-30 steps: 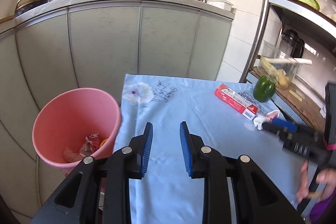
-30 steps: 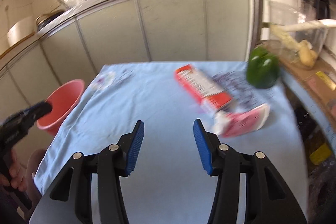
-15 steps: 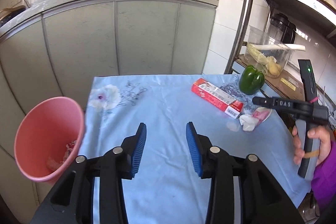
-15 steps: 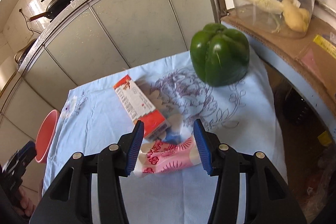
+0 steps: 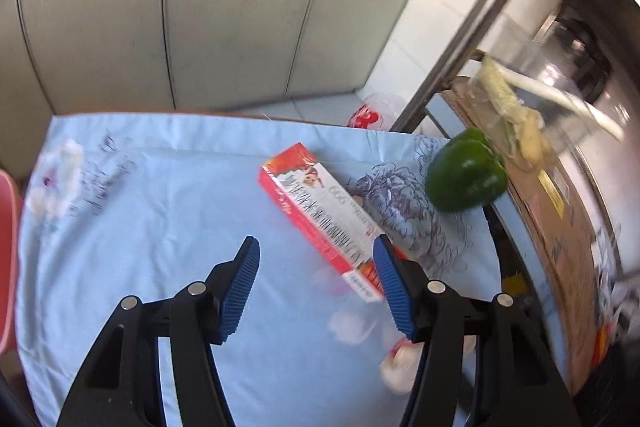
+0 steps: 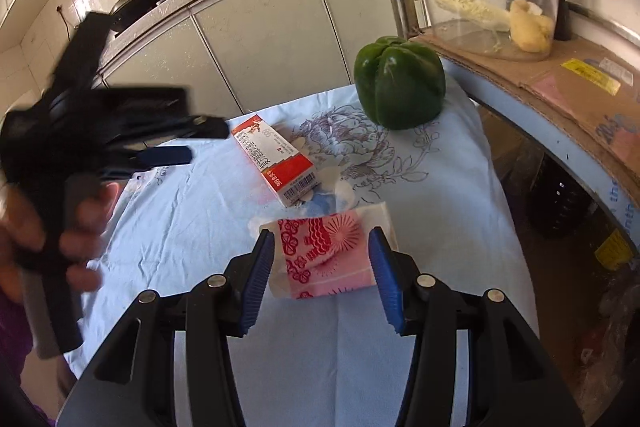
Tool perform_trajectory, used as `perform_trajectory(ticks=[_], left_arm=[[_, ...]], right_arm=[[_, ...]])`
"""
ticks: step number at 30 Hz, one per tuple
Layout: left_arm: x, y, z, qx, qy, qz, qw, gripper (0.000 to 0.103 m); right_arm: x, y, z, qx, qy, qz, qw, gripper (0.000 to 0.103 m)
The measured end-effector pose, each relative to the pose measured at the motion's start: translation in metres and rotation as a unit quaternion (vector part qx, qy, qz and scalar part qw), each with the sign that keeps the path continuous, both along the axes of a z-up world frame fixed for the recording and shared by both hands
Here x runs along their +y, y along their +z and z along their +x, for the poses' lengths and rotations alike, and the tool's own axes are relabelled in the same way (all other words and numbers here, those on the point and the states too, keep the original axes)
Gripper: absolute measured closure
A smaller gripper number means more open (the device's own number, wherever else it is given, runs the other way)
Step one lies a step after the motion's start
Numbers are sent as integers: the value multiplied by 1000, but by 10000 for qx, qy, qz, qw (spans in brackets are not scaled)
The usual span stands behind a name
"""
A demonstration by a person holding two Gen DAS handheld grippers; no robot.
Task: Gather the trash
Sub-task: 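Move both tools back over the table toward the ointment box and paper cup, then grasp the red-and-white ointment box with the left gripper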
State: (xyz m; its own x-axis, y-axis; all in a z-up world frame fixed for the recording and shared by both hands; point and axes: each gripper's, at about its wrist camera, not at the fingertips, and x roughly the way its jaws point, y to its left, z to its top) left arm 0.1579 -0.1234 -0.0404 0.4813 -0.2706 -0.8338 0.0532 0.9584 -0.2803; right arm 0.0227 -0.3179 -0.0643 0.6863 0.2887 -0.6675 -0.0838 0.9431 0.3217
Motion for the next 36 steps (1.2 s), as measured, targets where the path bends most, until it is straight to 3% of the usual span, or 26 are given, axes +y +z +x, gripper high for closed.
perform_trajectory(ticks=[5, 9, 14, 17, 24, 28, 32, 36], left_arm=[[-29, -15, 33, 459, 579, 314, 9968, 42], [-42, -34, 48, 906, 1050, 677, 9880, 41], [-59, -38, 59, 878, 1172, 939, 9848, 38], [-68, -48, 67, 1089, 1048, 961, 9838, 38], [-80, -53, 69, 885, 669, 1402, 9839, 38], [-79, -52, 63, 655, 219, 1469, 9867, 50], [-51, -46, 51, 624, 13, 1255, 9901, 62], [-17, -39, 36, 432, -193, 1311, 9902, 63]], right_arm=[[-8, -2, -5, 23, -172, 75, 9998, 53], [-7, -9, -8, 100, -162, 67, 9998, 53], [-18, -17, -9, 223, -300, 395, 9985, 53], [-21, -17, -12, 180, -384, 482, 9979, 53], [-17, -16, -16, 69, -308, 465, 9984, 53], [-19, -17, -17, 62, -347, 528, 9980, 53], [-19, -18, -15, 100, -312, 538, 9980, 53], [-20, -18, -15, 120, -340, 530, 9979, 53]])
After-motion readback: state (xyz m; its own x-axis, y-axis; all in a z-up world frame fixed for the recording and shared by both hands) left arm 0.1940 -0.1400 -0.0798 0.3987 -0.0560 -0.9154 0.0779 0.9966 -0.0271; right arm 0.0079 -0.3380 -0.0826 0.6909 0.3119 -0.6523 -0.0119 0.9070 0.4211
